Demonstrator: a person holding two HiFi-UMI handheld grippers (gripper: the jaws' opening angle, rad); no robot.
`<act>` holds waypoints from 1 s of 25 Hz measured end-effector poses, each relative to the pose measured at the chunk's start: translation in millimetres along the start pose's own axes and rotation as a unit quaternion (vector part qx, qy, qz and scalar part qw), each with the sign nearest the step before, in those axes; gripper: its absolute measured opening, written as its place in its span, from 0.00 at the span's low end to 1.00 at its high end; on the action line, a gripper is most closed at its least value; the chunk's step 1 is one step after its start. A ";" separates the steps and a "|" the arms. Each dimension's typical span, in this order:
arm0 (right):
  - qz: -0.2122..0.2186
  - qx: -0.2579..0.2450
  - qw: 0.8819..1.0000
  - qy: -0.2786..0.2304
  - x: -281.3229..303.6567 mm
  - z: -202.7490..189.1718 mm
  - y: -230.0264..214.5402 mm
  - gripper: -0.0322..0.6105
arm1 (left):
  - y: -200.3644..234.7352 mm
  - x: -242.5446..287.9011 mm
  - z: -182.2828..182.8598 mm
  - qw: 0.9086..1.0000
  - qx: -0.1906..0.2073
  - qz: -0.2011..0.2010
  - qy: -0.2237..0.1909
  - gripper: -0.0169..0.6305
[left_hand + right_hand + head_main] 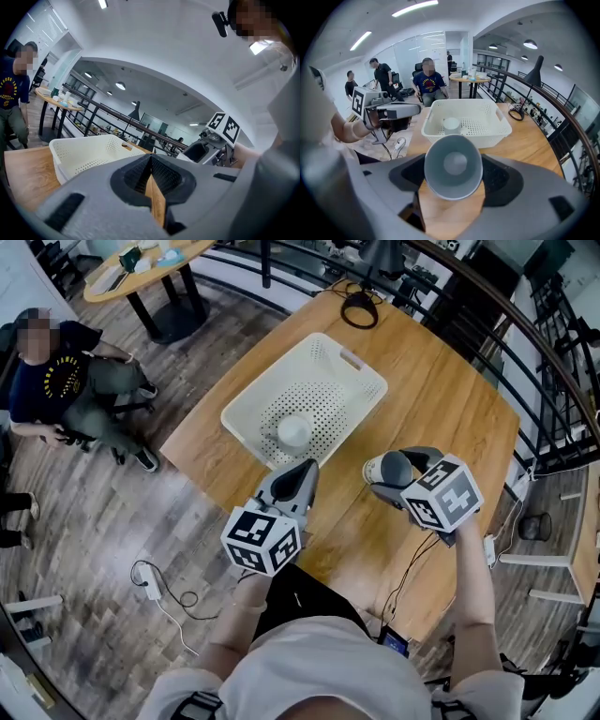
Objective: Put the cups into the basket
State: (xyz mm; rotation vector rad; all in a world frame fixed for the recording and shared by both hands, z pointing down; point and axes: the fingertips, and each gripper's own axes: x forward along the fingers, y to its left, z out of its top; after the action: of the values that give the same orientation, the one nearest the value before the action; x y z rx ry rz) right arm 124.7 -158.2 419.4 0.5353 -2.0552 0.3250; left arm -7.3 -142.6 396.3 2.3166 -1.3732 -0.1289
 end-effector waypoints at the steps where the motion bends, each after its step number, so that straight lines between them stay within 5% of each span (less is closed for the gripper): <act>1: -0.002 -0.004 1.000 -0.004 -1.6 6.3 -2.2 0.61 | 0.4 2.6 2.9 1.000 0.003 -0.001 0.000 0.04; 25: 0.003 -0.044 0.998 -0.038 31.9 118.9 -62.7 0.61 | 52.3 73.6 60.3 1.000 0.026 0.001 -0.018 0.04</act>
State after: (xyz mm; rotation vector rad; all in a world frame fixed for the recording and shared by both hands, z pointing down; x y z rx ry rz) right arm 52.9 -271.8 387.1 0.4945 -2.1341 0.2201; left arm -30.8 -246.3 374.3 2.3653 -1.4124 -0.1371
